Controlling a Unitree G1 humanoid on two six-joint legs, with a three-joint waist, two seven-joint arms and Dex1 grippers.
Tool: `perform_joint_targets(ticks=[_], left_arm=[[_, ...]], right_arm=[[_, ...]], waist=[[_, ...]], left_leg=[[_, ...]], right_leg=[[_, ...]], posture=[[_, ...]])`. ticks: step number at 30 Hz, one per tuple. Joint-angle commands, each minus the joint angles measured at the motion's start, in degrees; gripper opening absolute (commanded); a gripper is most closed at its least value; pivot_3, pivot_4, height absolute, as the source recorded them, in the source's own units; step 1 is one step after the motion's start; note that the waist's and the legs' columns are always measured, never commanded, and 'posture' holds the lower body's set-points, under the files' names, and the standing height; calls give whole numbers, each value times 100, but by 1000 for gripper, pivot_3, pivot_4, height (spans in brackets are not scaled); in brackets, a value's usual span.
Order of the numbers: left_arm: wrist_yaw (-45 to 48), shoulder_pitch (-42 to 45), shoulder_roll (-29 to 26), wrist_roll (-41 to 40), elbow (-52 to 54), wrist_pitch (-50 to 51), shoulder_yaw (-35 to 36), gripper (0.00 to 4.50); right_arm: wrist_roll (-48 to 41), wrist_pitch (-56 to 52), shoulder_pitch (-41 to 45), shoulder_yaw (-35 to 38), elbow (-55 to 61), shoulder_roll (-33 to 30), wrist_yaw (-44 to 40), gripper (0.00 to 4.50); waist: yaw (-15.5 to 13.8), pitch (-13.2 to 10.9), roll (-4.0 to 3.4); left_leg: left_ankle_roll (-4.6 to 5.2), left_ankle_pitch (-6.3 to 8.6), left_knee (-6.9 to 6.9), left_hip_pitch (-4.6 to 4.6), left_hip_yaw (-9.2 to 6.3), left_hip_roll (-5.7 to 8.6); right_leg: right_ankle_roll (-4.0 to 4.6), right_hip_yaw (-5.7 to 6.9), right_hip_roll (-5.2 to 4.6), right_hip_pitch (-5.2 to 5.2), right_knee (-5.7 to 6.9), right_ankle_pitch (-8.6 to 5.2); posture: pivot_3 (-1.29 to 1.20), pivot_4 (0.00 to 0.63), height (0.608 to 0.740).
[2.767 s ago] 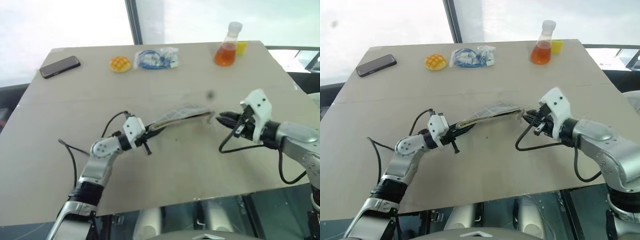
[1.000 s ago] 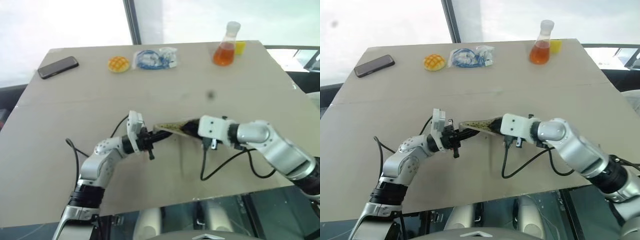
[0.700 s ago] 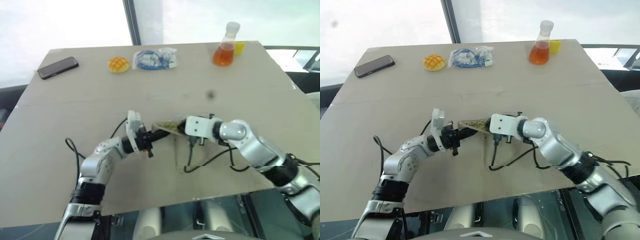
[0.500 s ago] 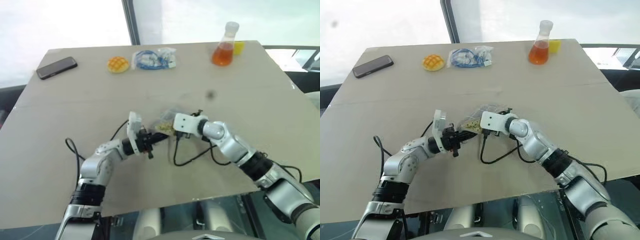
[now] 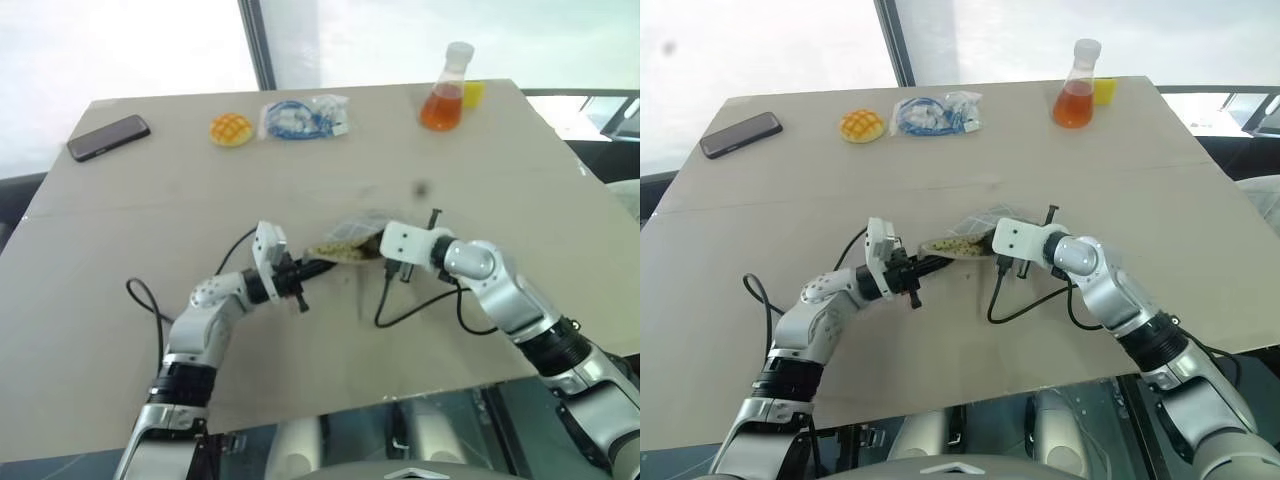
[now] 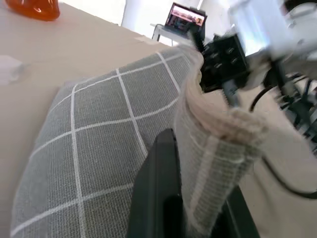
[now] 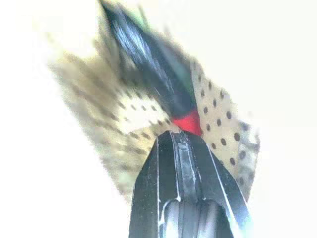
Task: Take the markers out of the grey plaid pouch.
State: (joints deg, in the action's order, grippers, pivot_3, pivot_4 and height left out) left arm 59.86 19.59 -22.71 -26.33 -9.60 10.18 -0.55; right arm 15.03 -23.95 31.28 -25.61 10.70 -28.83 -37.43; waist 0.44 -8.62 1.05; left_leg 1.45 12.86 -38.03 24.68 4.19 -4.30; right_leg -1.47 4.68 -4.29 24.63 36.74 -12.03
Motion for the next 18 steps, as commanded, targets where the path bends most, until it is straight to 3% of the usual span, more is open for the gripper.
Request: perform_joint_targets(ticks=[1, 10, 14, 18], left_arm=[[-68, 164, 75, 133, -153, -328, 76, 0], [461, 224, 58, -421, -220, 251, 204, 0], [555, 255, -1, -455, -343, 340, 278, 0], [715, 145, -34, -768, 95, 799, 281, 0]], right_arm=[[-17, -667, -73, 305, 804, -1, -128, 37], [-125, -1418, -26, 433, 1168, 73, -170, 37], [-611, -1906, 73, 891, 1567, 133, -382, 37], [-777, -1499, 215, 595, 1244, -166, -834, 37]], waist=[[-4, 0, 0], [10, 0, 1], [5, 0, 1], [14, 0, 2]], left_leg=[[0, 0, 0, 0, 0, 0], [0, 0, -2, 2, 1, 3], [0, 0, -2, 3, 1, 3], [1, 0, -2, 3, 1, 4]], right_leg=[[-1, 0, 0, 0, 0, 0], [-5, 0, -4, 0, 0, -3], [-5, 0, -4, 0, -1, -2], [-5, 0, -5, -1, -2, -3]], posture=[[0, 150, 740], [0, 150, 740], [0, 150, 740], [0, 150, 740]])
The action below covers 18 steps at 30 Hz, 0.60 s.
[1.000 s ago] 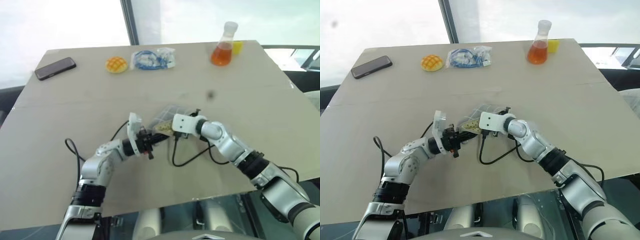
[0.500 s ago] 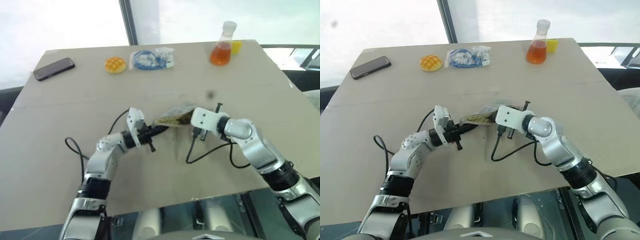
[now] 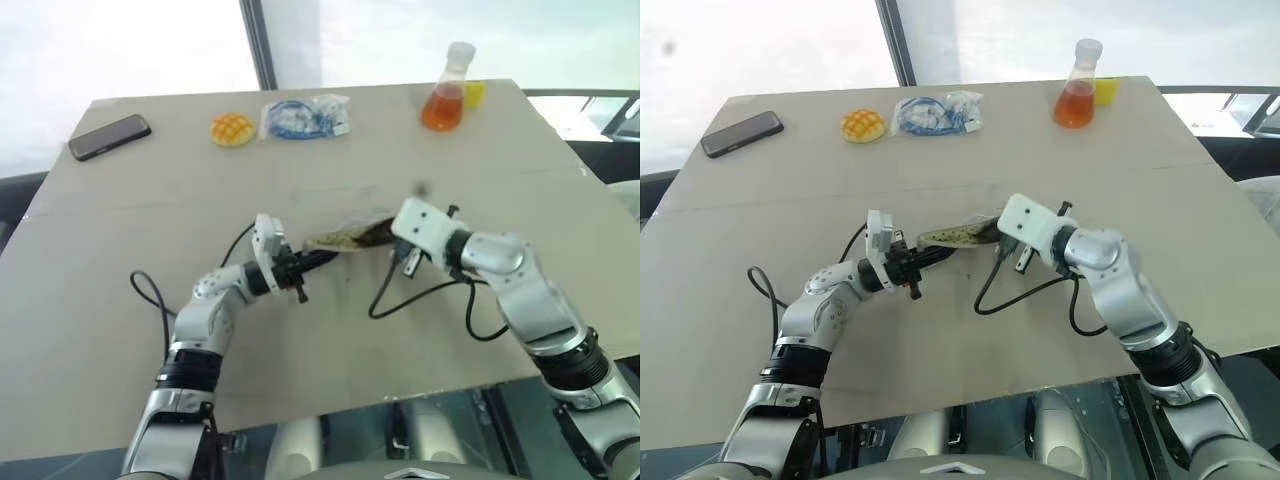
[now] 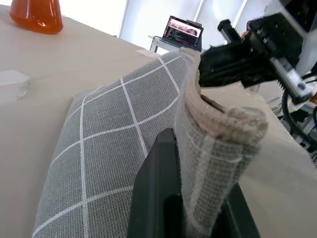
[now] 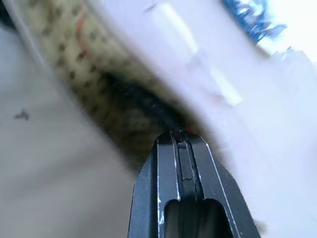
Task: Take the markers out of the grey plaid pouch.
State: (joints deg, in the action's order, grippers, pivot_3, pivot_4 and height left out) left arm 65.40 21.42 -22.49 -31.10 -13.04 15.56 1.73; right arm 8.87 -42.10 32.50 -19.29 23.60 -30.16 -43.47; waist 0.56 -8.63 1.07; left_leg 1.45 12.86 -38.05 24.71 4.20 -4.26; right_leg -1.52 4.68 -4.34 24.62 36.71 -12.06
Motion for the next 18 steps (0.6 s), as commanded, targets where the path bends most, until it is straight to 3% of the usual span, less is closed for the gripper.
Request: perform_joint_targets(ticks=[1, 3, 6, 10, 14, 18], left_arm=[[212, -59, -72, -441, 587, 506, 34, 0], [275, -70, -100, -672, 823, 908, -2, 0], [336, -58, -155, -1217, 1144, 1826, 0, 0], [265, 40, -247, -2426, 1351, 3467, 259, 0], [-27, 93, -218, -2810, 878, 4125, 541, 0], [-449, 129, -23, -3158, 255, 4720, 866, 0]], right_arm=[[-60, 544, 116, -229, -261, 3, -168, 549], [295, 952, 219, -589, -657, 32, 7, 1199], [268, 980, 351, -729, -665, 0, -261, 2598], [73, 392, 464, -452, 56, -792, -1074, 2598], [-178, -423, 660, -478, 875, -1604, -1798, 2598], [-241, -1024, 970, -763, 1210, -1796, -1954, 2598]], waist=[[4, 1, 1], [14, 0, 0], [13, -4, 0], [-16, -10, -1], [-14, -13, 2], [26, -14, 3]], left_leg=[[0, 0, 0, -1, -1, 0], [0, 0, 2, -3, -1, -2], [0, 0, 2, 0, -1, -1], [0, 0, -1, 5, -3, 3], [1, 0, 1, 1, -8, 5], [0, 0, 1, -6, -11, 2]], right_leg=[[-1, 1, 0, 0, 0, -1], [-1, 0, 2, 0, 1, -1], [-2, 0, 3, 2, 2, -1], [-4, -2, -2, 2, 1, -1], [-5, 3, -5, -1, -2, -3], [15, 2, 0, -1, 1, -15]], posture=[[0, 150, 740], [0, 150, 740], [0, 150, 740], [0, 150, 740], [0, 150, 740], [0, 150, 740]])
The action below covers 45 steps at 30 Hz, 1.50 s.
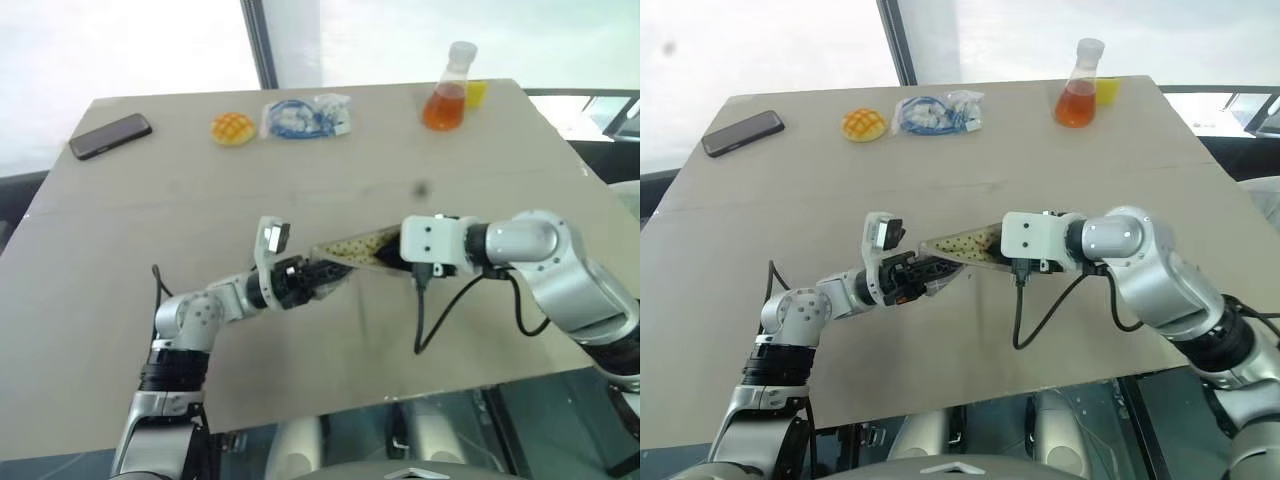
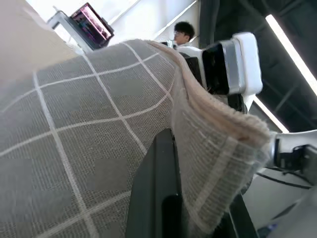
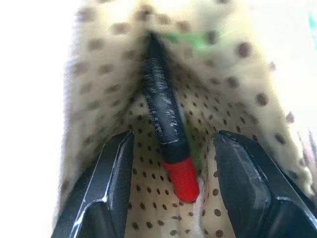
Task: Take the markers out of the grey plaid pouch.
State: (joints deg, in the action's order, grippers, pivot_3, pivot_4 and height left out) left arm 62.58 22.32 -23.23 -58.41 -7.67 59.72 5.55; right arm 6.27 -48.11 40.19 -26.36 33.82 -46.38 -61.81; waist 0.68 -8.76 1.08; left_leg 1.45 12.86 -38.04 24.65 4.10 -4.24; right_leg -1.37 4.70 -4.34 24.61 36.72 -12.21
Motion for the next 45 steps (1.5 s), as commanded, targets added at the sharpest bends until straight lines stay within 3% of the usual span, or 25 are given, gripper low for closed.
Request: perform_joint_targets(ticks=[1, 5, 9, 16, 18, 19, 22, 23, 32, 41, 45], left_arm=[[-246, 48, 101, -486, -336, 394, 542, 0], [-395, -3, 197, -361, -351, 432, 501, 0], [-105, -277, 73, 296, -172, -225, 126, 0], [-126, -559, 141, 460, 164, -522, 136, 0], [-192, -618, 188, 469, 262, -596, 157, 0], [-224, -642, 207, 489, 305, -658, 166, 0], [-331, -694, 253, 548, 380, -855, 219, 0], [-364, -704, 265, 585, 393, -940, 237, 0], [-538, -586, 383, 1351, 49, -2218, 234, 0], [-320, -393, 288, 1557, -242, -2462, 225, 0], [-228, -407, 260, 2184, -225, -3251, -78, 0]], right_arm=[[6, -525, 282, -119, 237, -201, -152, 2598], [69, -457, 432, -533, 39, -154, -196, 2598], [406, 149, 316, -1199, -788, 412, 193, 2598], [1003, 1282, 221, -1548, -2680, 1320, 1052, 2598], [1189, 1494, 204, -1552, -3068, 1443, 1208, 2076], [1230, 1580, 166, -1492, -3076, 1438, 1220, 1816], [1190, 1625, 54, -1122, -2731, 1438, 1264, 484], [1146, 1636, 13, -975, -2549, 1417, 1269, 378], [387, 1442, -593, 323, -1039, 1043, 949, 378], [-356, 1410, -1007, 994, -696, 1025, 932, 378], [-582, 831, -997, 1083, -477, 1004, 946, 378]], waist=[[17, -1, 2], [2, 0, 5], [27, 7, 15], [20, 10, 17], [35, 16, 23], [29, 15, 21], [18, 14, 20], [13, 14, 20], [-25, 8, 18], [-30, 7, 18], [-33, 7, 18]], left_leg=[[0, 0, -1, -1, 0, 0], [-1, 0, -2, 0, -2, 0], [-1, 0, -1, -1, 5, 3], [-3, -2, -6, -8, 7, 1], [-3, -2, -6, -21, 9, -2], [-4, -2, -6, -31, 10, -3], [-4, -1, -4, -58, 9, -2], [-5, -1, -3, -60, 8, -2], [-4, 0, 5, -21, 8, 6], [-3, -1, 4, -1, 6, 5], [-3, -1, 4, -1, 5, 4]], right_leg=[[0, -1, 1, 0, 2, 0], [1, -1, 1, 0, 3, 0], [2, -4, -2, -3, -1, 1], [4, -7, 0, -4, 5, 2], [5, -9, 1, -14, 7, 2], [5, -10, 1, -23, 7, 2], [4, -9, -2, -46, 7, 0], [4, -9, -4, -46, 7, 0], [14, -4, -11, -24, -7, 6], [5, 0, -7, -6, -7, 2], [5, 0, -6, -5, -6, 2]], posture=[[0, 150, 740], [0, 150, 740], [0, 150, 740], [0, 150, 740], [0, 150, 740], [0, 150, 740], [0, 150, 740], [0, 150, 740], [0, 150, 740], [0, 150, 740], [0, 150, 740]])
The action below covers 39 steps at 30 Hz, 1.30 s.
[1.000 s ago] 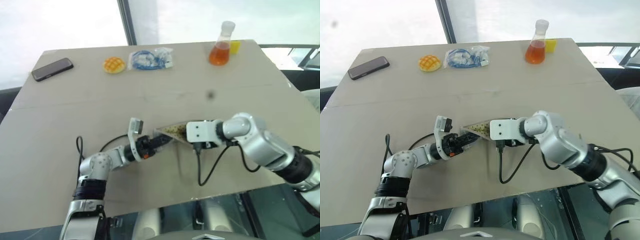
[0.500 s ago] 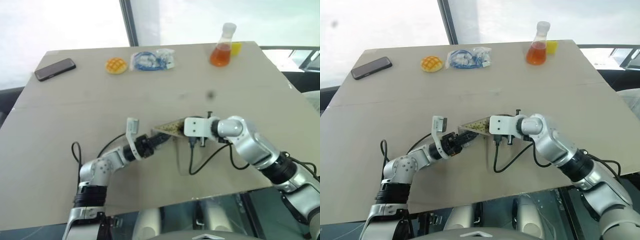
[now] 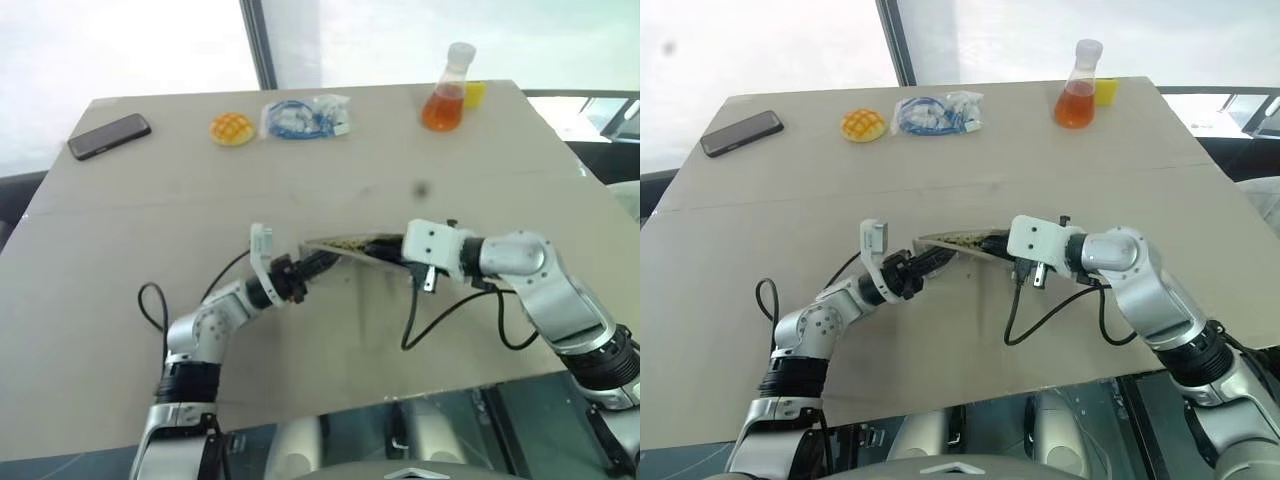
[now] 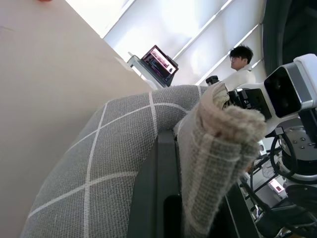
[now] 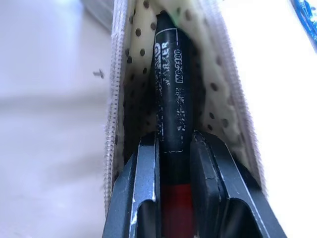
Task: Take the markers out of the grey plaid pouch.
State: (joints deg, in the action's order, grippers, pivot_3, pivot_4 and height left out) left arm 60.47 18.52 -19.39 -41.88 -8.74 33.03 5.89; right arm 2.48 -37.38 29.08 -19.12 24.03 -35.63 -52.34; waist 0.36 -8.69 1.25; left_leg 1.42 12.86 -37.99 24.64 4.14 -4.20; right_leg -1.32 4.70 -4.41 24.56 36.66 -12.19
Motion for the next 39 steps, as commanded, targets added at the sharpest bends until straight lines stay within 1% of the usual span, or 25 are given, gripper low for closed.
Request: perform_joint_targets(ticks=[1, 4, 6, 9, 11, 14, 16, 18, 19, 22, 27, 28, 30, 31, 32, 39], left_arm=[[-31, -26, -103, 728, -151, -866, -188, 0], [-141, 24, -60, 1370, -318, -1840, -414, 0], [-243, 67, -24, 2085, -326, -2871, -768, 0], [-234, 90, 38, 2481, -316, -3561, -1013, 0], [-143, 99, -22, 2741, -379, -4002, -1160, 0], [-113, 126, -27, 2843, -389, -4293, -1206, 0], [-94, 148, 32, 2627, -281, -4104, -1136, 0], [-59, 155, 63, 2341, -163, -3843, -1024, 0], [-43, 152, 29, 2339, -157, -3845, -1009, 0], [-1, 106, -68, 2468, -292, -4019, -1027, 0], [-35, 61, -128, 2633, -464, -4354, -1060, 0], [-31, 56, -132, 2654, -476, -4398, -1073, 659], [-201, 64, -96, 2795, -503, -4518, -1083, 1335], [-267, 72, -87, 2853, -520, -4588, -1085, 1908], [-291, 81, -102, 2915, -532, -4664, -1106, 2286], [-446, 194, -196, 3254, -658, -5289, -1097, 2286]], right_arm=[[-212, -334, 129, 323, 552, -116, -9, 378], [-417, -926, 196, 262, 818, -159, -70, 378], [-517, -1934, 495, -111, 1168, -247, -142, 378], [-560, -2891, 1010, -557, 1259, -145, 21, 378], [-407, -3098, 1320, -864, 1136, -200, 163, 378], [-233, -3032, 1622, -1098, 833, -168, 405, 378], [-201, -2857, 1629, -1138, 662, -129, 529, 378], [-57, -2529, 1500, -1221, 428, -286, 636, 378], [28, -2344, 1422, -1243, 295, -388, 686, 378], [140, -1902, 1221, -1169, 101, -702, 681, 378], [65, -1792, 1079, -902, 136, -813, 685, 378], [72, -1779, 1059, -898, 145, -821, 684, 370], [58, -1806, 1035, -880, 164, -788, 698, 370], [52, -1820, 1028, -870, 172, -768, 708, 370], [47, -1844, 1023, -859, 180, -744, 724, 370], [42, -1911, 1030, -833, 182, -701, 759, 370]], waist=[[-2, 0, 0], [-43, 0, 0], [-79, -1, -3], [-101, -1, -5], [-103, -1, -5], [-100, -1, -5], [-101, -1, -5], [-112, -1, -5], [-119, -2, -4], [-114, -2, -4], [-104, -2, -4], [-105, -2, -4], [-106, -3, -4], [-106, -3, -5], [-105, -3, -4], [-108, -3, -5]], left_leg=[[0, 0, 0, 0, 0, 0], [0, 0, 0, 1, 1, 1], [0, 0, -1, 1, 2, 1], [0, 0, -2, 2, 6, 0], [1, 1, 0, 5, 3, 0], [0, 1, 2, 8, 5, 0], [1, 1, 2, 9, 6, 0], [1, 1, 2, 11, 5, 0], [1, 1, 2, 12, 5, 1], [2, 1, 1, 16, 6, 4], [2, 1, 1, 10, 7, -3], [2, 1, 1, 10, 5, -5], [2, 1, 1, 10, 5, -5], [2, 1, 1, 10, 6, -4], [2, 1, 1, 11, 7, -3], [2, 1, 2, 12, 7, -2]], right_leg=[[1, 0, 0, 0, 0, 0], [4, 0, -2, 0, -1, 2], [10, 0, -4, 1, -2, 5], [22, -1, -7, 7, -1, 12], [22, 1, -7, 10, -1, 12], [21, 1, -7, 14, -1, 11], [20, 2, -8, 14, -2, 11], [16, 2, -8, 14, -2, 8], [13, 2, -8, 14, -2, 7], [7, 3, -9, 13, -5, 4], [0, 2, 1, 14, -2, 3], [0, 3, 2, 14, -1, 2], [1, 4, 2, 14, -1, 2], [1, 3, 0, 13, -1, 2], [1, 2, -1, 14, -2, 2], [5, 3, -3, 14, -3, 4]], posture=[[0, 150, 740], [0, 150, 740], [0, 150, 740], [0, 150, 740], [0, 150, 740], [0, 150, 740], [0, 150, 740], [0, 150, 740], [0, 150, 740], [0, 150, 740], [0, 150, 740], [0, 150, 740], [0, 150, 740], [0, 150, 740], [0, 150, 740], [0, 150, 740]])
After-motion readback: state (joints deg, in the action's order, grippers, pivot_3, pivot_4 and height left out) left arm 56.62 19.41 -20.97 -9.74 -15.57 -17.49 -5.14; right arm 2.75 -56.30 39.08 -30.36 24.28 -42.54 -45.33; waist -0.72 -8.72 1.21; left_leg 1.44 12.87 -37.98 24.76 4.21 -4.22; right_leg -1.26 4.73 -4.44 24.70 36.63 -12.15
